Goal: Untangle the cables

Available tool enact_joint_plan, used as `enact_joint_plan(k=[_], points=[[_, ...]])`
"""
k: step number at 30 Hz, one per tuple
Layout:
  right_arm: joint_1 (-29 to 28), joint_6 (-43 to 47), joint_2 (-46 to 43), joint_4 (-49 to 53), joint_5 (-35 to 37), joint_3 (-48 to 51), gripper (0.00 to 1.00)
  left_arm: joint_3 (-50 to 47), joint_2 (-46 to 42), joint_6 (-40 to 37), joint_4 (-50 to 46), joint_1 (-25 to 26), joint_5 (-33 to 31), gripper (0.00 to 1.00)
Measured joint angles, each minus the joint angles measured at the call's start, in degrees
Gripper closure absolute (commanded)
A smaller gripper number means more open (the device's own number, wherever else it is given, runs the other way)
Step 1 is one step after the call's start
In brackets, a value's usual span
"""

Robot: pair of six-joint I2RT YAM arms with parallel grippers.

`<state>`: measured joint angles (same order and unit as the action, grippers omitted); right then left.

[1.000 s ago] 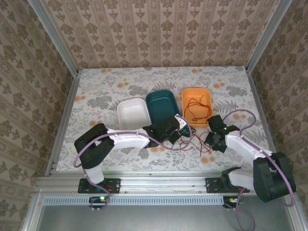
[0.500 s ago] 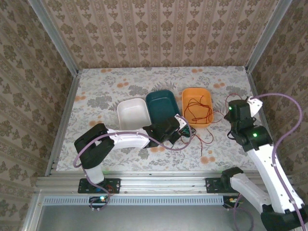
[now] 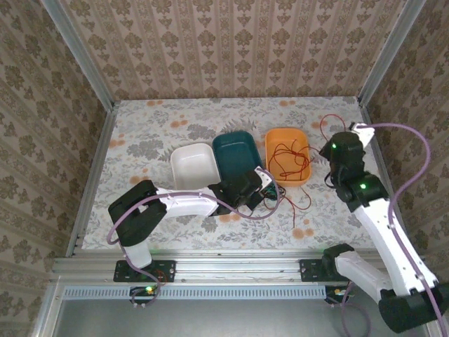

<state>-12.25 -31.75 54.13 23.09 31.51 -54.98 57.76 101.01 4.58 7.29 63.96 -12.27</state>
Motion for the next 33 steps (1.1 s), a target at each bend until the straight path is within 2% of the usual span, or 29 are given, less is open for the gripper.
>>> enact_joint_plan(k=[12, 19, 21, 22, 24, 26, 33], points=[[0.00, -4.44, 21.46, -10.80, -10.12, 3.98, 1.00, 0.00, 0.00, 0.00, -0.02, 0.00, 0.00, 1.00], [0.00, -4.72, 34.91, -11.15, -18.32, 1.36, 0.97, 0.00, 0.00, 0.00, -0.15, 0.02, 0.00, 1.00], [0.09, -5.03, 36.63, -10.99, -18.86, 0.81, 0.92, 0.00, 0.00, 0.00, -0.26, 0.02, -0.02, 1.00], [0.13, -5.29, 37.07, -10.93, -19.17, 0.59, 0.86, 0.00, 0.00, 0.00, -0.35, 0.02, -0.02, 1.00], [0.39, -6.05, 37.51, -10.88, -19.85, -0.04, 0.64, 0.00, 0.00, 0.00, -0.44, 0.02, -0.02, 1.00], [0.44, -6.10, 37.90, -10.64, -20.41, -1.38, 0.56, 0.00, 0.00, 0.00, -0.44, 0.02, -0.02, 1.00], [0.44, -5.95, 35.19, -8.33, -19.85, -3.43, 0.50, 0.00, 0.00, 0.00, -0.50, 0.02, -0.26, 1.00]])
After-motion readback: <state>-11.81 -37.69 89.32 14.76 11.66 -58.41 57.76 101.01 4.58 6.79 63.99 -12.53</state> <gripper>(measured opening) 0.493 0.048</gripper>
